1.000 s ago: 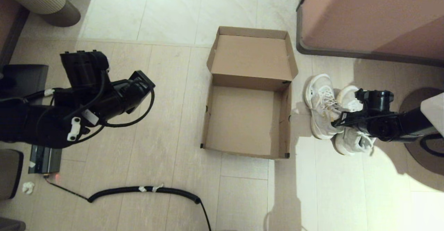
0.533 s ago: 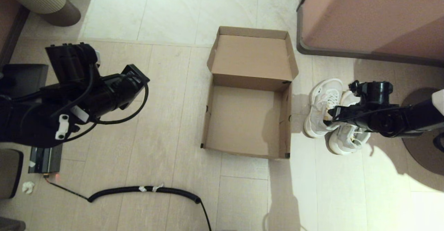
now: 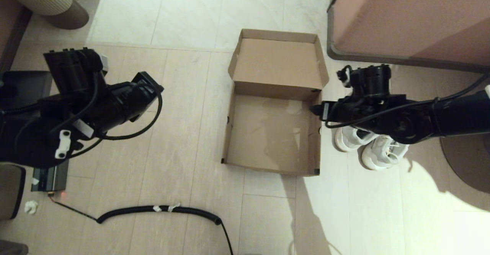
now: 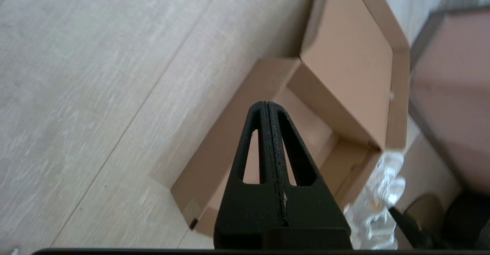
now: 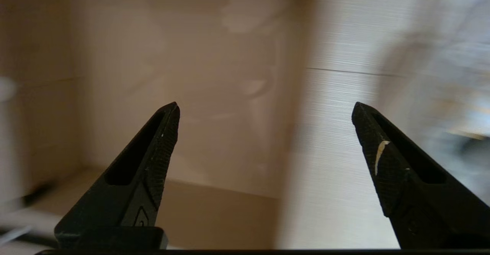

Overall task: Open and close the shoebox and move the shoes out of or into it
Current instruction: Put the shoes into the shoe box

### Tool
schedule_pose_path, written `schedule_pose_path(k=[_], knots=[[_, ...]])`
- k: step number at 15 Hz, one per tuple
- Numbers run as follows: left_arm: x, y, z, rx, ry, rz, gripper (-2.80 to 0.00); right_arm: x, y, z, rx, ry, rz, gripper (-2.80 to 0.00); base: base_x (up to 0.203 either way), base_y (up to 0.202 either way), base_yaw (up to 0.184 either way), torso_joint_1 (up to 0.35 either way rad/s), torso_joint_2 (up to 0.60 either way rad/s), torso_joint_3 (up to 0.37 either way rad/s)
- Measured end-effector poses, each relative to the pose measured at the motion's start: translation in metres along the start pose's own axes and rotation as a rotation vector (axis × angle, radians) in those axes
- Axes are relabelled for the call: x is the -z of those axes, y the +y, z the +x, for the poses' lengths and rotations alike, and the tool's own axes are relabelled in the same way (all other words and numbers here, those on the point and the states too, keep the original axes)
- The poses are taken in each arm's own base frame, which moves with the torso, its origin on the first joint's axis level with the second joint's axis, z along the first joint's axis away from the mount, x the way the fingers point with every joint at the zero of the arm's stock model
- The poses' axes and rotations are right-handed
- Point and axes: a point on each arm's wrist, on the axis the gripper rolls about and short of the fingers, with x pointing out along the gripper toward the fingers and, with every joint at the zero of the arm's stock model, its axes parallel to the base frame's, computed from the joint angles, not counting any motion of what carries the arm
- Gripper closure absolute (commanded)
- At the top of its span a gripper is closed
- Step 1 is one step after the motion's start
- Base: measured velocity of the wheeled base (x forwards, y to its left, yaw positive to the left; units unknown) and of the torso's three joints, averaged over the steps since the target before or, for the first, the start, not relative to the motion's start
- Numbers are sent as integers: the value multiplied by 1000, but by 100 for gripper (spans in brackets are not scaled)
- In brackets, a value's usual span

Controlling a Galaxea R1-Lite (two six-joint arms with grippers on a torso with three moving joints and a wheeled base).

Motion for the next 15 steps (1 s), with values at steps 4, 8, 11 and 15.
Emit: schedule_pose_path(k=[4,8,11,15], knots=[[6,-5,-6,29,4,16,0,15,65,23,-75,-14,-21,0,0,0,0,0,0,0],[1,-10,-13,46,-7,16,0,54,111,50,-133,31,-58,0,0,0,0,0,0,0],[-1,-14,-17,61,-15,14,0,86,138,67,-156,67,-87,0,0,0,0,0,0,0],[-1,-14,-21,72,-6,12,0,115,159,78,-173,122,-122,0,0,0,0,0,0,0]])
